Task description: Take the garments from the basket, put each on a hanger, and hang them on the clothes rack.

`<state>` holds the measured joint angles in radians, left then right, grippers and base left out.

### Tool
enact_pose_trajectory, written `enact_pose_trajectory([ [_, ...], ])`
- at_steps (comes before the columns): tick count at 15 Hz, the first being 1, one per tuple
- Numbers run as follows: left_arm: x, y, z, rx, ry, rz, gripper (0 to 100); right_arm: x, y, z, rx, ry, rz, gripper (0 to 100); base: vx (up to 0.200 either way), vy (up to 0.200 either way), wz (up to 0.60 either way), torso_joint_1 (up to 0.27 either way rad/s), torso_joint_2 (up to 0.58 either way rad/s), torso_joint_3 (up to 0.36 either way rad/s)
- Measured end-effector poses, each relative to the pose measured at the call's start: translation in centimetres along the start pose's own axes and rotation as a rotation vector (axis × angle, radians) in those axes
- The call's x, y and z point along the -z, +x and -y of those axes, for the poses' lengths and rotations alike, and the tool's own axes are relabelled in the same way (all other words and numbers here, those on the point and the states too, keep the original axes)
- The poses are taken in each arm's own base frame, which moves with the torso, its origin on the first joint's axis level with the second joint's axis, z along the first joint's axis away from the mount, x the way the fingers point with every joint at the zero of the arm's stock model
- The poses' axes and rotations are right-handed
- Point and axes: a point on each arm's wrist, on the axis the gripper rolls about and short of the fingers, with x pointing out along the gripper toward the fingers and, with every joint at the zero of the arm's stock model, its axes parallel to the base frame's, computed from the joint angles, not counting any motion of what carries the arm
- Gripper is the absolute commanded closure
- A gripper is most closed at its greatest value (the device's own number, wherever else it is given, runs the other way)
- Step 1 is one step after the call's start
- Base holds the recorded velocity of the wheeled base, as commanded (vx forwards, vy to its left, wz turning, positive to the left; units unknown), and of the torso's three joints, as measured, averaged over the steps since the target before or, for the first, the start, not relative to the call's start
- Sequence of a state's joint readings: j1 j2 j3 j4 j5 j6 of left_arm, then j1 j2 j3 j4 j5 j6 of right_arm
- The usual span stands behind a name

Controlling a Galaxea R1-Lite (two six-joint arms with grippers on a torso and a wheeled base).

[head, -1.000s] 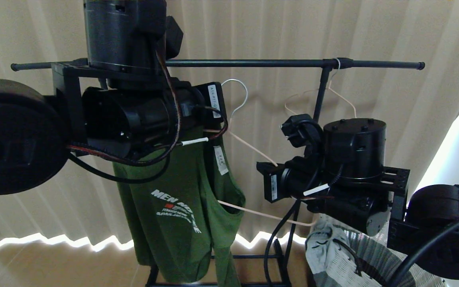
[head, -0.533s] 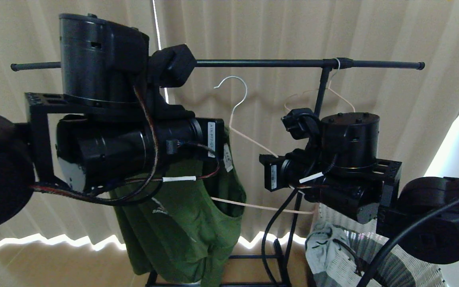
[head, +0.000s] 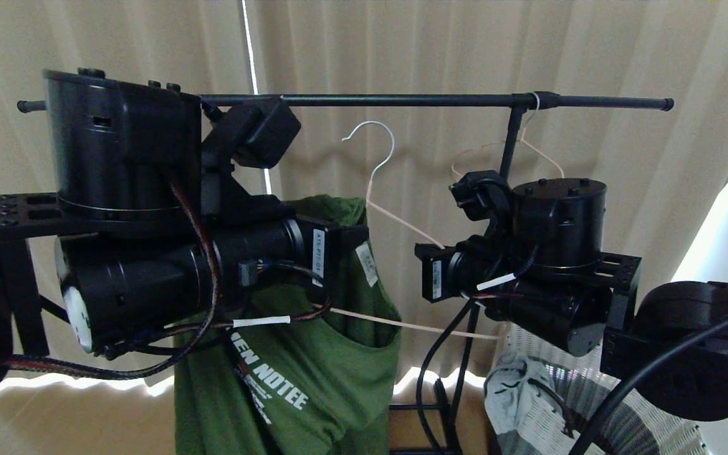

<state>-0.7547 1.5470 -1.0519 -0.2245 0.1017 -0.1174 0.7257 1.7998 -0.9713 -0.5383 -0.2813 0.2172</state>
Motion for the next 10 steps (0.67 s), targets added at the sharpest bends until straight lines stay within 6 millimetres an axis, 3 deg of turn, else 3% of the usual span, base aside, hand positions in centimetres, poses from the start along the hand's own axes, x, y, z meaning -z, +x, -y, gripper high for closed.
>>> enact_pose_trajectory([
  [6, 0.4, -1.6, -1.2, -0.034, 0.059, 0.004, 0, -0.7, -1.1, 2.0, 0.065, 0.010, 0.024, 100, 0.000, 0.000, 0.00, 0.000, 0.00, 0.000],
  [10, 0.9, -3.3, -3.5, -0.119, 0.357, 0.007, 0, 0.2, -3.1, 2.9, 0.067, -0.079, -0.003, 100, 0.000, 0.000, 0.00, 0.000, 0.00, 0.000],
])
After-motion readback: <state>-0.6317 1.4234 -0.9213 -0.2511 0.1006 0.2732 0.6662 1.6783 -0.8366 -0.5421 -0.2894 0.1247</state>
